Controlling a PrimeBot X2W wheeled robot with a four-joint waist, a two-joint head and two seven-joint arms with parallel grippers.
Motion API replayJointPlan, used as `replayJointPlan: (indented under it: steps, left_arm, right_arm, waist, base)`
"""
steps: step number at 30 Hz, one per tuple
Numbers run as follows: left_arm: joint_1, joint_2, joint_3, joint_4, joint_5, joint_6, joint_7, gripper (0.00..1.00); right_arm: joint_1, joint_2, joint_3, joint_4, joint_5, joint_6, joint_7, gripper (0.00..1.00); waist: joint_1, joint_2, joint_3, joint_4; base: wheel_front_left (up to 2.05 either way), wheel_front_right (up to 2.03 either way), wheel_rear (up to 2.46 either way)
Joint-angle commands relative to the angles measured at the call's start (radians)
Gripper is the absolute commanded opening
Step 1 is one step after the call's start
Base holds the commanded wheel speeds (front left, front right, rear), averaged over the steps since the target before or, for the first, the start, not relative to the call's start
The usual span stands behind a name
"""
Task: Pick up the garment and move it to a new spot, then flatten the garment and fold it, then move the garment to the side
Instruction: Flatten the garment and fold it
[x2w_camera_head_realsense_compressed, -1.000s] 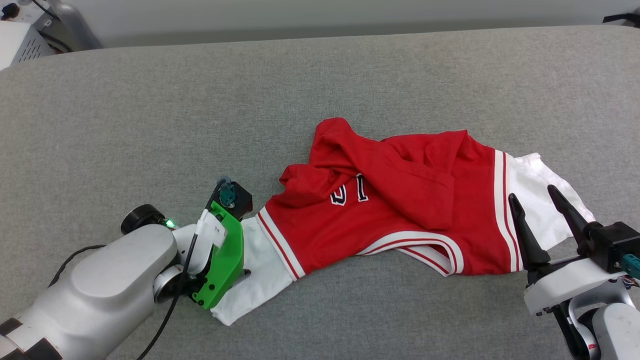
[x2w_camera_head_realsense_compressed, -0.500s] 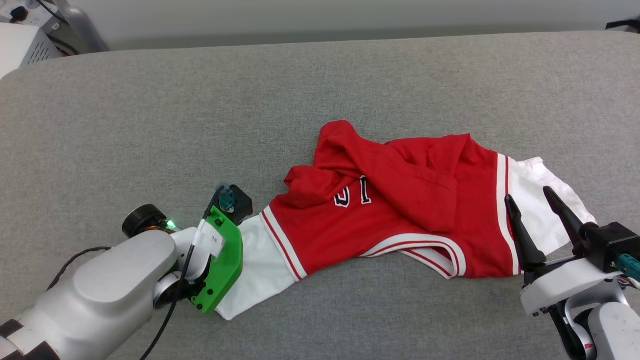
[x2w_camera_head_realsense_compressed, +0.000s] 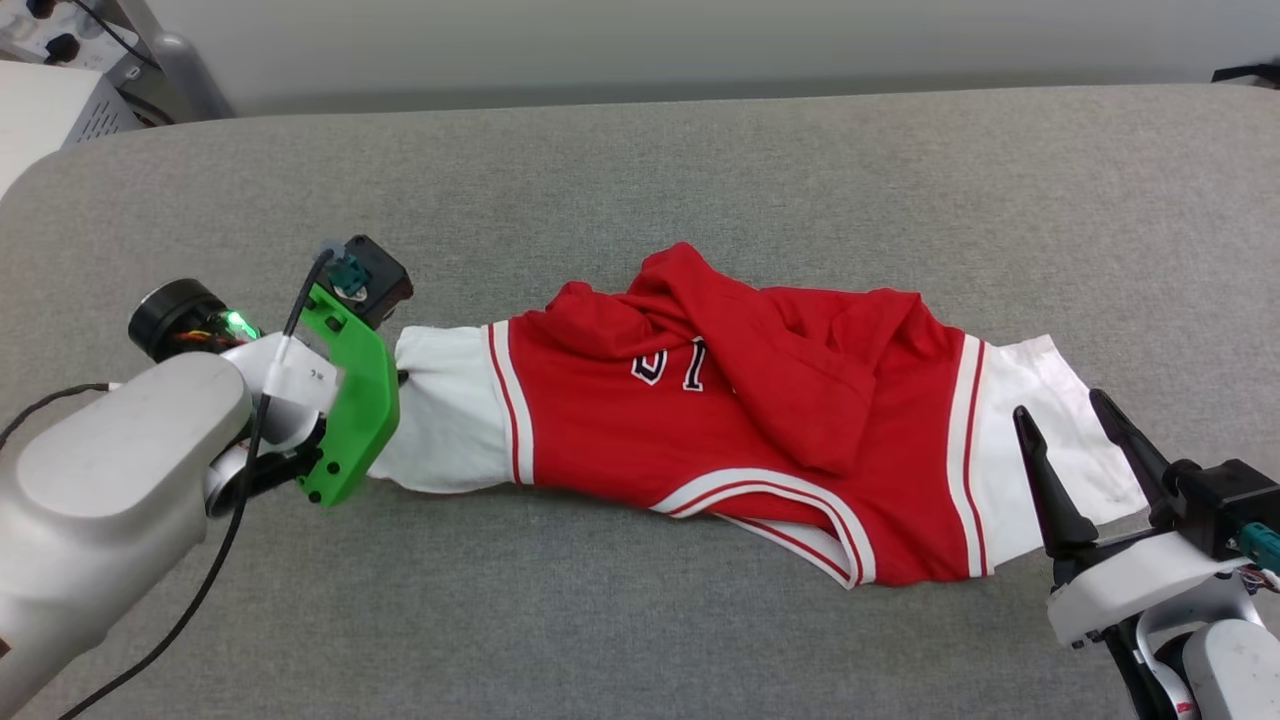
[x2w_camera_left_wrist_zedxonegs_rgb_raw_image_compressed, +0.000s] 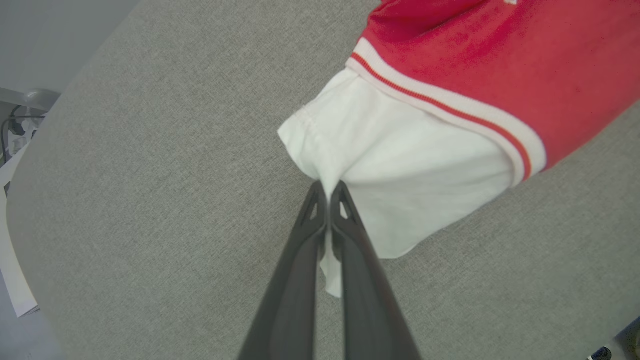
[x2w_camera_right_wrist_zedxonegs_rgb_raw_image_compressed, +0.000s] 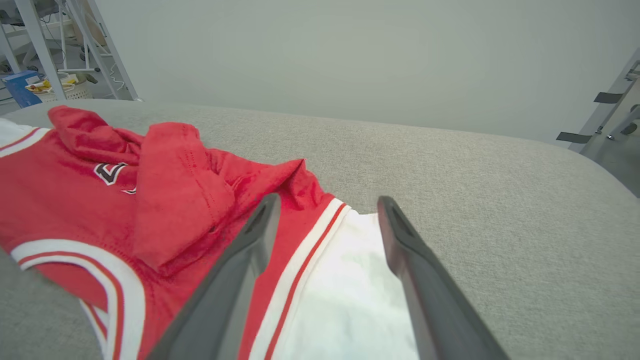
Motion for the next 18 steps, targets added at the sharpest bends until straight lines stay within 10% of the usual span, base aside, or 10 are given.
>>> replayJointPlan:
  steps: [1,18]
  left_arm:
    - [-0.021,-0.006,0.003,0.021,0.001,0.003,-0.009,0.00]
    - [-0.043,-0.138,0.001,0.415,0.109,0.003,-0.193,0.00]
  right_arm:
    - [-0.014,-0.007,0.003,-0.004,0.007,-0.001,-0.001,1.00]
    - [-0.088,-0.003,0.028,0.000,0.003,-0.001,-0.022,1.00]
  waist:
    - [0.0000,0.0000,0.016,-0.015]
    - [0.0000,0.0000,0.134,-0.111]
  base:
    - [0.00,0.00,0.00]
    - [0.00,0.00,0.00]
